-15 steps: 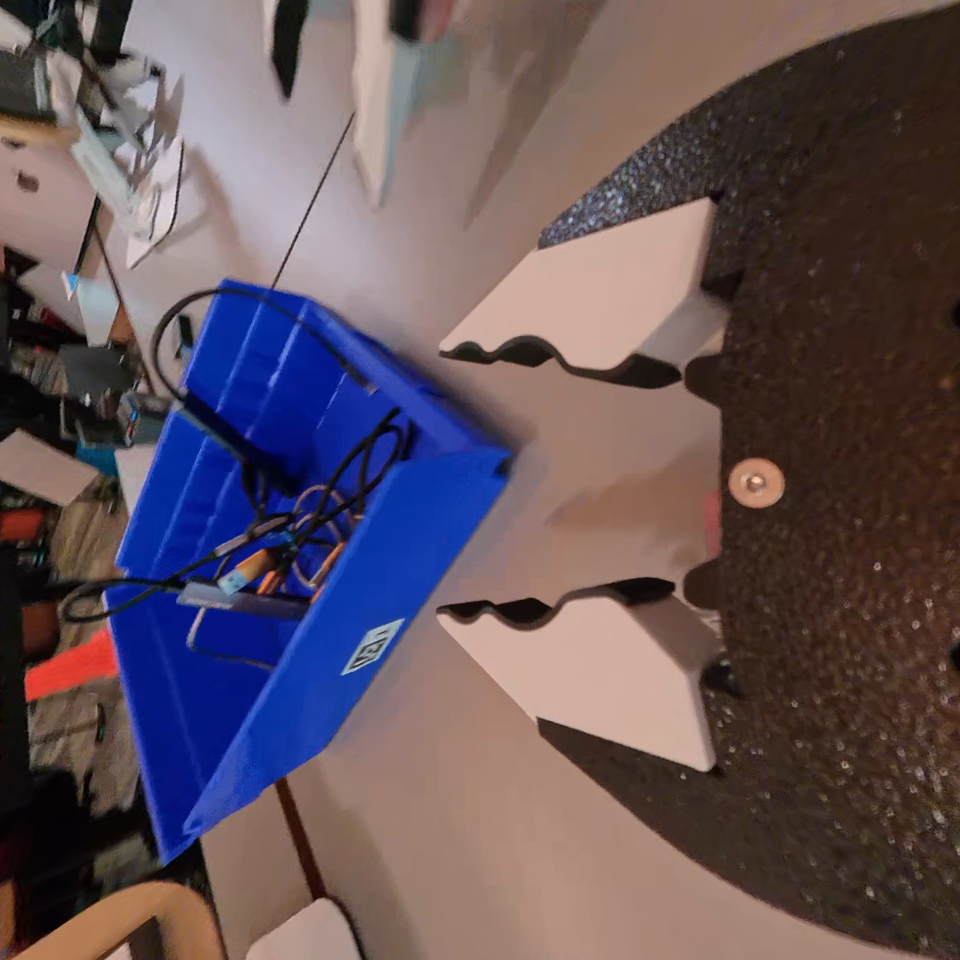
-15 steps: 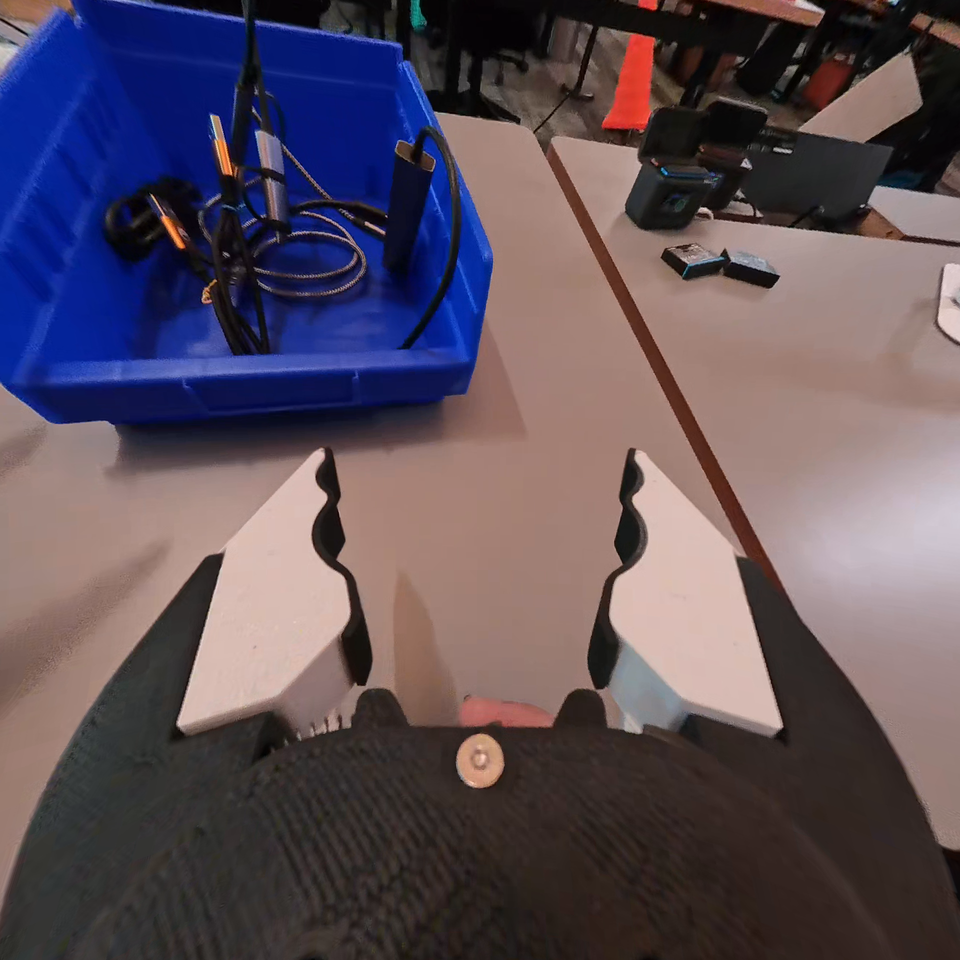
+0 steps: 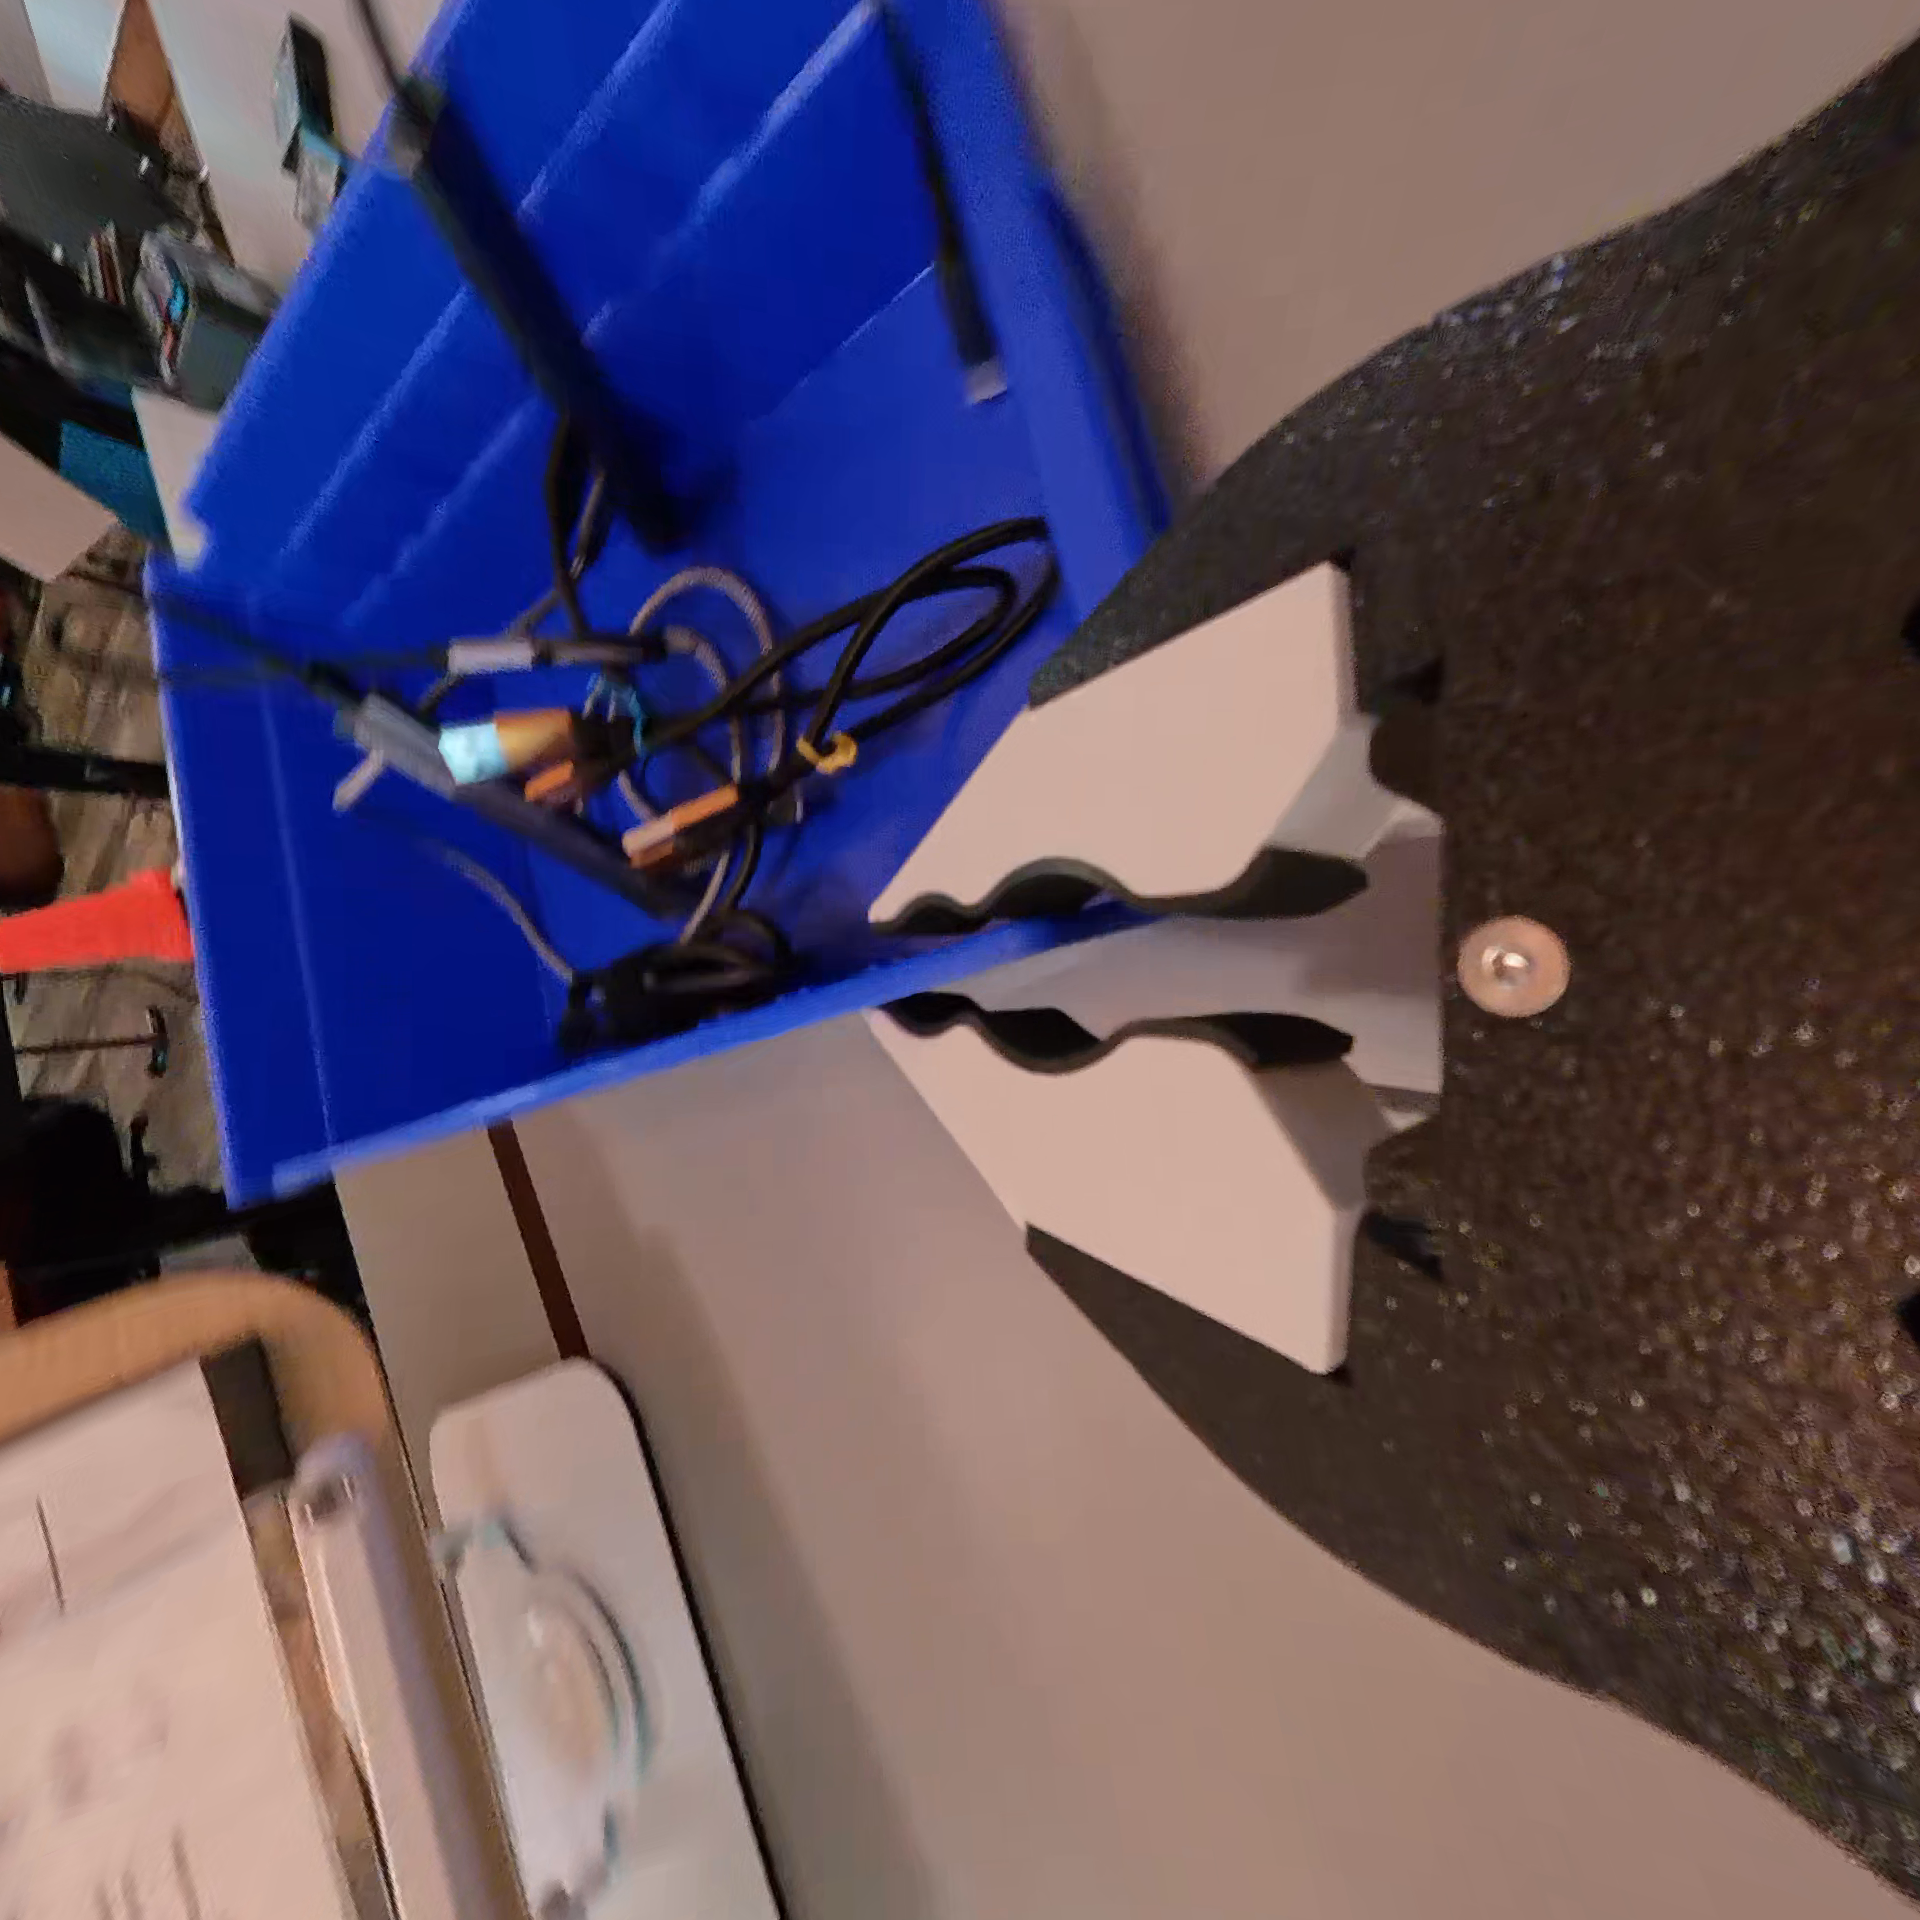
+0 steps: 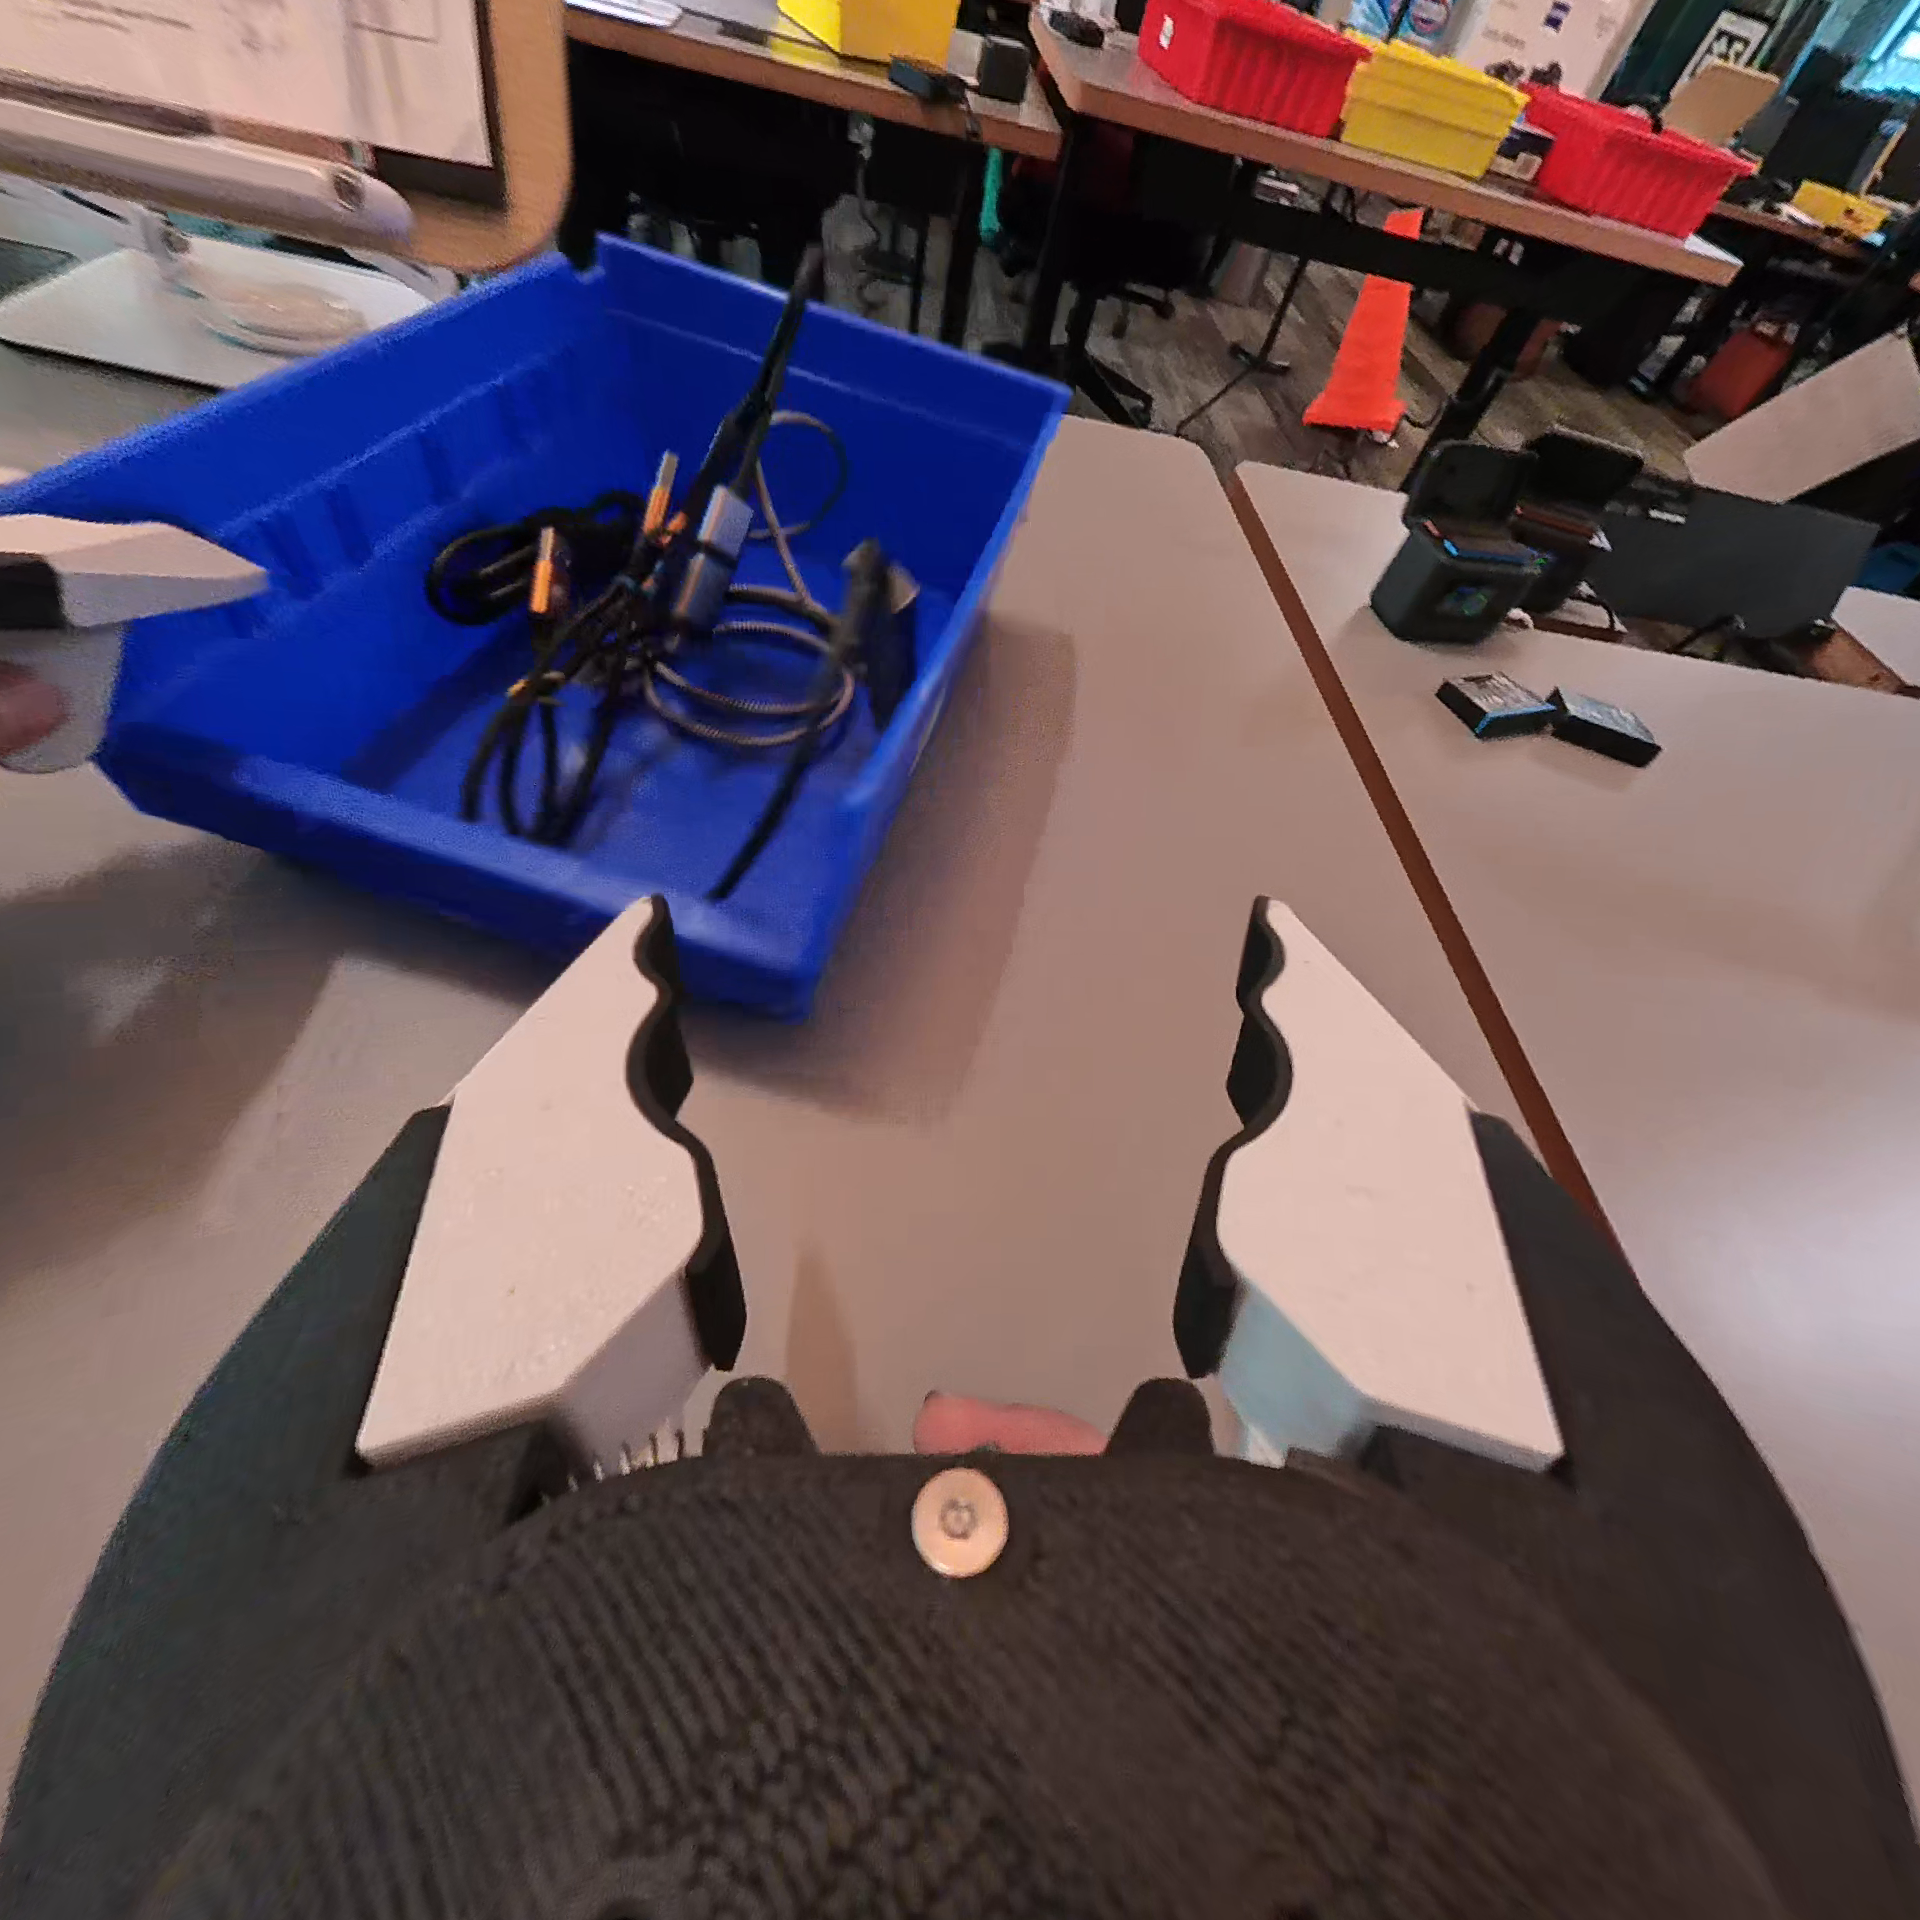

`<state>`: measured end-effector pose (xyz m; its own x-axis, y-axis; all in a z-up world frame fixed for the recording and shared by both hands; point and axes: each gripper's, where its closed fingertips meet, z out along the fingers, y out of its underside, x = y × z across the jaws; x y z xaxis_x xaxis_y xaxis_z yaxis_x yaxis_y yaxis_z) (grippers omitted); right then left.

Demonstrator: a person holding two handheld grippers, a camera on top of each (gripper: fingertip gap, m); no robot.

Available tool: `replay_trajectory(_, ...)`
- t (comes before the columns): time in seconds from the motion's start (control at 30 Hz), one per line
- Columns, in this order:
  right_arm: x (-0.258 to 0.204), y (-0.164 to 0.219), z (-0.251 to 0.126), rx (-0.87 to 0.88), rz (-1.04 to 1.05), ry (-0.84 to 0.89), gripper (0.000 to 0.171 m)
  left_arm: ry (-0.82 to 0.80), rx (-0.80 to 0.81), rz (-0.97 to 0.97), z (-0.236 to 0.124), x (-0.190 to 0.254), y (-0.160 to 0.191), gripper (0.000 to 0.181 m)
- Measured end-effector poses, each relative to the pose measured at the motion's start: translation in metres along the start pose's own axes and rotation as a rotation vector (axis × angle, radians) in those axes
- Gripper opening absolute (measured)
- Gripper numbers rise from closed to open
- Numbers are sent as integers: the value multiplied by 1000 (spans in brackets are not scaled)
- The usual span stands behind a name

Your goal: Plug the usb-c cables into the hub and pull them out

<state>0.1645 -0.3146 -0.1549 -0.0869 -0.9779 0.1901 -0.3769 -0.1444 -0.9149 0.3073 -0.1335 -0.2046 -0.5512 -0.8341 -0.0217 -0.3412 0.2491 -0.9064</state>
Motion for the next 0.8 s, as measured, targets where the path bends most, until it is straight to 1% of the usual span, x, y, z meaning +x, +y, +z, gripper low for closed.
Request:
replay_trajectory(0.03, -4, -3, -1, 9, -3, -12, 107, -12, 3, -5, -8, -15, 4, 3)
replay_trajectory(0.1, -15, -12, -6, 34, -17, -37, 106, 23, 11, -11, -29, -36, 14, 3)
replay_trajectory(0.2, -35, -32, -13, 90, -30, -65, 106, 33, 13, 8, -72, -64, 34, 3)
replay_trajectory(0.23, -45, -39, -16, 108, -34, -78, 107, 25, 14, 15, -88, -74, 42, 3)
replay_trajectory(0.3, -83, -54, -22, 150, -41, -164, 107, 8, 22, 21, -121, -92, 57, 3)
replay_trajectory(0.37, -138, -69, -31, 185, -61, -304, 107, -9, 36, 21, -153, -107, 71, 3)
replay_trajectory(0.43, -214, -80, -44, 185, -127, -543, 103, -49, 56, 27, -181, -123, 83, 3)
replay_trajectory(0.5, -283, -92, -56, 137, -172, -759, 104, -90, 77, 39, -203, -139, 91, 3)
replay_trajectory(0.57, -337, -121, -59, 129, -145, -865, 100, -107, 104, 41, -217, -149, 96, 4)
replay_trajectory(0.63, -386, -149, -47, 93, -109, -922, 99, -98, 158, 16, -225, -153, 99, 3)
replay_trajectory(0.7, -437, -159, -22, -25, -86, -969, 105, -78, 192, 0, -228, -152, 100, 3)
replay_trajectory(0.73, -463, -155, -9, -114, -70, -1009, 106, -82, 189, 33, -229, -153, 100, 4)
replay_trajectory(0.8, -506, -134, 14, -366, 1, -1066, 105, -80, 188, 27, -229, -154, 100, 4)
